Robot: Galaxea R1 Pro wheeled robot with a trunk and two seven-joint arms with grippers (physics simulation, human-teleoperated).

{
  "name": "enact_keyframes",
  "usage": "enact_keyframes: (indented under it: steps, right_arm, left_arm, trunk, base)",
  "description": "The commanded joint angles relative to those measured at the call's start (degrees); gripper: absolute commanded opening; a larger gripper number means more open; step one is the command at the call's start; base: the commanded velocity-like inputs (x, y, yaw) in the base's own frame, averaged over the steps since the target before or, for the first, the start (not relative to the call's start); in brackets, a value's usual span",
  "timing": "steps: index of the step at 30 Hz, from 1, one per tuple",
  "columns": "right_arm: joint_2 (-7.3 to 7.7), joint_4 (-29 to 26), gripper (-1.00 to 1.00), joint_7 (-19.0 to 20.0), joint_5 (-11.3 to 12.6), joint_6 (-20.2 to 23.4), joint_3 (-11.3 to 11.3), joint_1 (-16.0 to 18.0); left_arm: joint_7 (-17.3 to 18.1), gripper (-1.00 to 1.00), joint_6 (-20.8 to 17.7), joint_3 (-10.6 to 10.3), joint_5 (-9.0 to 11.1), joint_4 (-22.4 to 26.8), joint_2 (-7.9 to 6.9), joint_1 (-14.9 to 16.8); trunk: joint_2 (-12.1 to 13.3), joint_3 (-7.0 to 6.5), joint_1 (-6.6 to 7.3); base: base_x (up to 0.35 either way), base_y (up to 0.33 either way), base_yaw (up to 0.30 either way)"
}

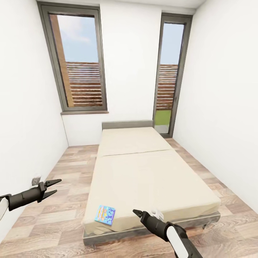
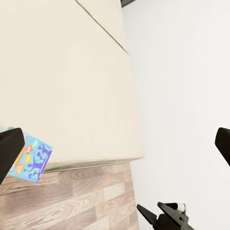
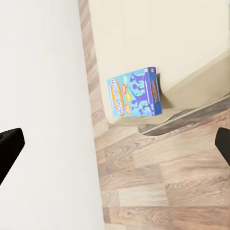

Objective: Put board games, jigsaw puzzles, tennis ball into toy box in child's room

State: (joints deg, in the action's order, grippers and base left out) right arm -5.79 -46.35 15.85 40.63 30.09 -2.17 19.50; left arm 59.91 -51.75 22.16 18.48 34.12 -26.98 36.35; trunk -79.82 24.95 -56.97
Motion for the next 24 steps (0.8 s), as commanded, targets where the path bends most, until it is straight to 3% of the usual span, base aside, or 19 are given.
enact_keyframes:
  steps: [1, 6, 11, 17, 24]
  right_arm:
    - [-0.01, -0.02, 1.0, 0.08, 0.2, 0.08, 0.06, 0.03]
    - [-0.01, 0.02, 1.0, 0.17, 0.25, -0.52, 0.33, 0.01]
    - [-0.01, 0.15, 1.0, 0.24, 0.52, -0.62, 2.24, 0.01]
    - [-0.07, 0.32, 1.0, 0.36, 4.9, -0.63, 4.42, -0.1]
    - [-0.29, 1.2, 1.0, 0.41, 6.62, -0.67, 4.64, -0.16]
  left_arm:
    - [0.13, 1.0, -0.29, 0.08, 0.04, -0.02, 0.0, 0.04]
    - [0.17, 1.0, -0.3, 0.08, 0.05, -0.02, 0.0, 0.04]
    - [0.26, 1.0, -0.36, 0.08, 0.06, -0.02, 0.0, 0.05]
    - [0.27, 1.0, -0.37, 0.08, 0.06, -0.02, 0.0, 0.05]
    - [0.29, 1.0, -0.37, 0.08, 0.13, -0.02, 0.0, 0.07]
  trunk:
    - [-0.45, 0.25, -0.22]
    - [-2.46, 1.15, -1.32]
    - [-4.46, 2.04, -2.42]
    - [-6.87, 3.12, -3.74]
    - [-9.68, 4.38, -5.28]
  base:
    - [0.0, 0.0, 0.0]
    - [0.0, 0.0, 0.0]
    - [0.0, 0.0, 0.0]
    - [0.0, 0.0, 0.0]
    - [0.0, 0.0, 0.0]
